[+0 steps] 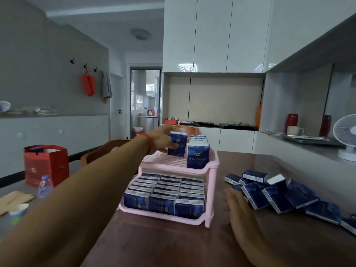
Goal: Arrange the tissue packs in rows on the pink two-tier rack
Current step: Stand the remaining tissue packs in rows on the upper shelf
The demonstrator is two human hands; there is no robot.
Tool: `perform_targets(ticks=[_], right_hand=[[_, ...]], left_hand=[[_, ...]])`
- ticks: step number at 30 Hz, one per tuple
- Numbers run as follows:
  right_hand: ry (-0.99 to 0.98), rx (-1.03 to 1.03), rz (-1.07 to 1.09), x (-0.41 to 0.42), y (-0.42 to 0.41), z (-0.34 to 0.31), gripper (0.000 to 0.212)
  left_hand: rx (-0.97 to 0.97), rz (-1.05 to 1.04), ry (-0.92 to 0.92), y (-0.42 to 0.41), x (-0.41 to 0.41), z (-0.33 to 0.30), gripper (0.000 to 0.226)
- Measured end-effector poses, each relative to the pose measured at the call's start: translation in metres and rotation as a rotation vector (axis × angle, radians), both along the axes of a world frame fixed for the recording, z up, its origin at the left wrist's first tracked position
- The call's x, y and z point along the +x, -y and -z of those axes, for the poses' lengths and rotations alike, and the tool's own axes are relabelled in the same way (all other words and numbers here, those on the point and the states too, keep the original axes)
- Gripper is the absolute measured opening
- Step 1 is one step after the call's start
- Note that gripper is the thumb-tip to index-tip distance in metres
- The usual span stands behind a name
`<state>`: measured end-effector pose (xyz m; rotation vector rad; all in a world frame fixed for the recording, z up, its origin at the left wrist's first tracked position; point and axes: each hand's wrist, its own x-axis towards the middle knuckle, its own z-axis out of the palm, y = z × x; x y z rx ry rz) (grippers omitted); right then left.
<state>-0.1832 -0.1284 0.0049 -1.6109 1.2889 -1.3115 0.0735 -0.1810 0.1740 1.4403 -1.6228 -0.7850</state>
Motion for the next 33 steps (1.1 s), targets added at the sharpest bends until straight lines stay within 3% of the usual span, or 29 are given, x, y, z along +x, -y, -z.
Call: perform_targets(ticks=[6,19,33], right_hand=[[-0.040,0.032,-0.001,0.000,0.006,0.003,0.070],[-0.056,0.013,-0.015,0.002,0.003,0.000,0.055],[-0.141,0.028,-0.008,0.001,0.003,0.002,0.064]], left_hand=[[0.024,0.083,-0.047,0.016,-0.002,0.011,0.058],[0.008,0.090,0.089,0.019,-0.002,0.013,0.085],[-0.077,0.016,0.179,0.022,-0.001,0.018,0.079]])
